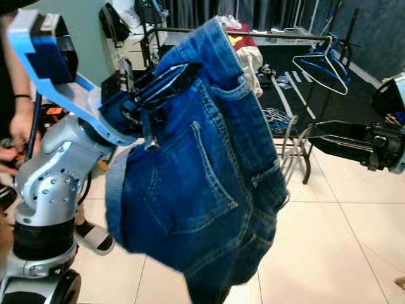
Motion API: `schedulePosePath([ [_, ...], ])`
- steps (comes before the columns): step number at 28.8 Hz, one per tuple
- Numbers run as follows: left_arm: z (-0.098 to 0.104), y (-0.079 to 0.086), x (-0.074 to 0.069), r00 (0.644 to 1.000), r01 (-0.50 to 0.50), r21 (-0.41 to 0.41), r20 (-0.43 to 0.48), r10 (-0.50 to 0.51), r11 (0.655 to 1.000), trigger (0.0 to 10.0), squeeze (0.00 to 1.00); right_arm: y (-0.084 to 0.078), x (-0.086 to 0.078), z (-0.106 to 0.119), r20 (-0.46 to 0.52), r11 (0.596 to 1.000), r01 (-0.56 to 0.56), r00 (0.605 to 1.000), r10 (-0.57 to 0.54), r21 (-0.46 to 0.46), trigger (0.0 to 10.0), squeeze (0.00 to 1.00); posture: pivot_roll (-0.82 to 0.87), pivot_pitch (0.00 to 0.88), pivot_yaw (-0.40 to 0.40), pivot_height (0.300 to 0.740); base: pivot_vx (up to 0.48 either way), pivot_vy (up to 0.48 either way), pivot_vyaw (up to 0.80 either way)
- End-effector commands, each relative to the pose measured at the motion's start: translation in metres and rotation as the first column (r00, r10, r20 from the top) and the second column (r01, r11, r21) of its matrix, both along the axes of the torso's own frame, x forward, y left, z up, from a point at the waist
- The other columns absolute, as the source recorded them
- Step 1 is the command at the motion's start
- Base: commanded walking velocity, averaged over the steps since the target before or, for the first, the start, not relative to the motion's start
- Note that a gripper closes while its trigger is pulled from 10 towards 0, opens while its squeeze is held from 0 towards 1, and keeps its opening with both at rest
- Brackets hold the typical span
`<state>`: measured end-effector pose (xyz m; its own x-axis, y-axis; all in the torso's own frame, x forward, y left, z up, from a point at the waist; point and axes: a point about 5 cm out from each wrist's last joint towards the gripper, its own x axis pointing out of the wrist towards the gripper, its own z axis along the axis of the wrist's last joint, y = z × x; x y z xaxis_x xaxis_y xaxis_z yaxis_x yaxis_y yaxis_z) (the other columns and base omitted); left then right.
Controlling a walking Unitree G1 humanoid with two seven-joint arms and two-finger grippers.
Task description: Hang hanger
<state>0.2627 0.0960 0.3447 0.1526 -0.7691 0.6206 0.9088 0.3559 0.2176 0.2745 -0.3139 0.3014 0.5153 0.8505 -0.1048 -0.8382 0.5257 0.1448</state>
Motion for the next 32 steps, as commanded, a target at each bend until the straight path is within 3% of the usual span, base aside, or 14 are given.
schedulePosePath([
  [1,0.008,0.009,-0.002,0.999,0.007,-0.038,0.045,-0.005,0.999,0.0,0.00,0.000,0.000,0.002,-0.008,0.999,-0.013,1.000,0.013,-0.034,10.0,0.00,-0.20,0.000,-0.023,0.740,0.000,0.000,0.00],
  [9,0.013,0.018,0.001,0.996,0.050,-0.053,0.072,-0.046,0.997,0.0,0.00,0.006,0.003,-0.002,-0.033,0.997,-0.073,0.997,0.072,-0.027,10.0,0.00,-0.18,0.000,-0.027,0.740,0.000,0.000,0.00],
  [13,0.014,0.027,0.006,0.995,0.053,-0.037,0.086,-0.050,0.998,0.0,0.00,0.010,0.000,-0.010,-0.071,0.985,-0.164,0.985,0.160,-0.057,10.0,0.00,-0.17,0.000,-0.029,0.740,0.000,0.000,0.00],
  [16,0.014,0.027,0.006,0.995,0.053,-0.037,0.086,-0.050,0.998,0.0,0.00,0.010,0.000,-0.010,-0.071,0.985,-0.164,0.985,0.160,-0.057,10.0,0.00,-0.17,0.000,-0.029,0.740,0.000,0.000,0.00],
  [19,0.015,0.019,-0.005,0.992,0.063,-0.020,0.107,-0.060,0.998,0.0,0.00,0.007,-0.003,-0.007,-0.075,0.976,-0.193,0.980,0.186,-0.100,10.0,0.00,-0.18,0.000,-0.033,0.740,0.000,0.000,0.00],
  [20,0.017,0.011,-0.014,0.989,0.077,-0.006,0.129,-0.075,0.997,0.0,0.00,0.007,-0.008,-0.005,-0.104,0.955,-0.235,0.970,0.219,-0.179,10.0,0.00,-0.18,0.000,-0.035,0.740,0.000,0.000,0.00],
  [21,0.017,0.011,-0.014,0.989,0.077,-0.006,0.129,-0.075,0.997,0.0,0.00,0.007,-0.008,-0.005,-0.104,0.955,-0.235,0.970,0.219,-0.179,10.0,0.00,-0.18,0.000,-0.035,0.740,0.000,0.000,0.00],
  [22,0.019,0.005,-0.021,0.984,0.098,0.002,0.149,-0.097,0.995,0.0,0.00,0.008,-0.012,-0.011,-0.159,0.912,-0.281,0.957,0.243,-0.299,10.0,0.00,-0.19,0.000,-0.035,0.740,0.000,0.000,0.00],
  [23,0.019,0.005,-0.021,0.984,0.098,0.002,0.149,-0.097,0.995,0.0,0.00,0.008,-0.012,-0.011,-0.159,0.912,-0.281,0.957,0.243,-0.299,10.0,0.00,-0.19,0.000,-0.035,0.740,0.000,0.000,0.00],
  [24,0.020,0.001,-0.025,0.980,0.114,0.007,0.162,-0.114,0.993,0.0,0.00,0.009,-0.014,-0.018,-0.201,0.864,-0.320,0.945,0.259,-0.390,10.0,0.00,-0.18,0.000,-0.036,0.740,0.000,0.000,0.00],
  [25,0.020,0.001,-0.025,0.980,0.114,0.007,0.162,-0.114,0.993,0.0,0.00,0.009,-0.014,-0.018,-0.201,0.864,-0.320,0.945,0.259,-0.390,10.0,0.00,-0.18,0.000,-0.036,0.740,0.000,0.000,0.00],
  [26,0.020,-0.001,-0.026,0.977,0.133,0.011,0.168,-0.133,0.991,0.0,0.00,0.012,-0.008,-0.022,-0.199,0.826,-0.334,0.942,0.271,-0.454,10.0,0.00,-0.18,0.000,-0.037,0.740,0.000,0.000,0.00],
  [29,0.021,-0.002,-0.027,0.975,0.145,0.014,0.171,-0.145,0.989,0.0,0.00,0.015,-0.002,-0.022,-0.188,0.806,-0.334,0.942,0.277,-0.488,10.0,0.00,-0.17,0.000,-0.037,0.740,0.000,0.000,0.00],
  [32,0.021,-0.004,-0.029,0.970,0.169,0.030,0.172,-0.172,0.985,0.0,0.00,0.029,0.011,-0.007,-0.098,0.803,-0.330,0.940,0.326,-0.496,10.0,0.00,-0.17,0.000,-0.040,0.740,0.000,0.000,0.00],
])
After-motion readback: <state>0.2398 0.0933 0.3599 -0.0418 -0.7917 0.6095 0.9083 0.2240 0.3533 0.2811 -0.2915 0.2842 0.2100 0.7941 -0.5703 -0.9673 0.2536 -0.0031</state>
